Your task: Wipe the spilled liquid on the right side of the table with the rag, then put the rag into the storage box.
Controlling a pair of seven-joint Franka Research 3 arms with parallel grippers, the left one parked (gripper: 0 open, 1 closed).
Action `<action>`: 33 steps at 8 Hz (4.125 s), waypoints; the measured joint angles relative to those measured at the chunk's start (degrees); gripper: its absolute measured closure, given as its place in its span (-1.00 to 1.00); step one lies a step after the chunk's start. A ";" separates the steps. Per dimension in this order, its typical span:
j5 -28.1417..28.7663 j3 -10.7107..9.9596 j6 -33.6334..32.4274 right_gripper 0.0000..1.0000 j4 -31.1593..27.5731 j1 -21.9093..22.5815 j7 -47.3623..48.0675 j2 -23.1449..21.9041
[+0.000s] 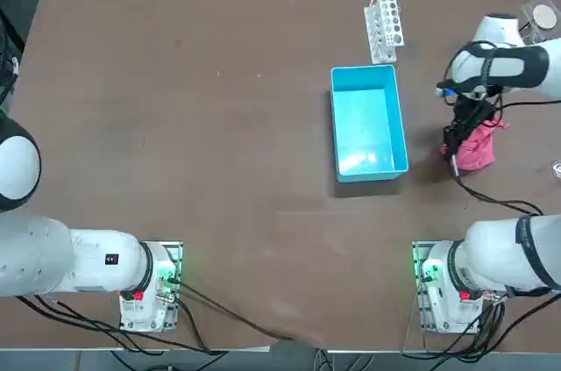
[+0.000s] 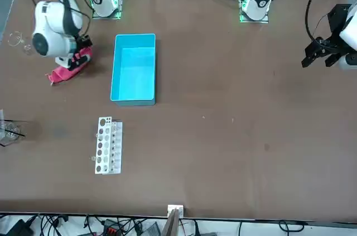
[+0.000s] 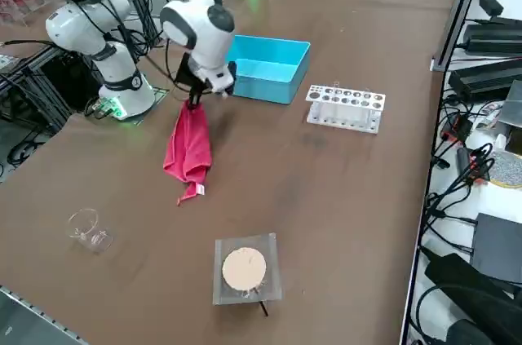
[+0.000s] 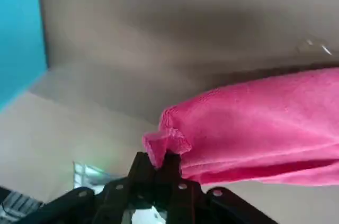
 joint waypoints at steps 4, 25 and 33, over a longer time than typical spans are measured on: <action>6.29 -0.27 9.46 0.96 1.48 3.59 6.29 2.55; -11.40 -5.81 -15.87 0.96 81.13 -3.53 6.30 40.64; -11.14 -5.83 2.32 0.96 24.67 -4.40 5.87 16.96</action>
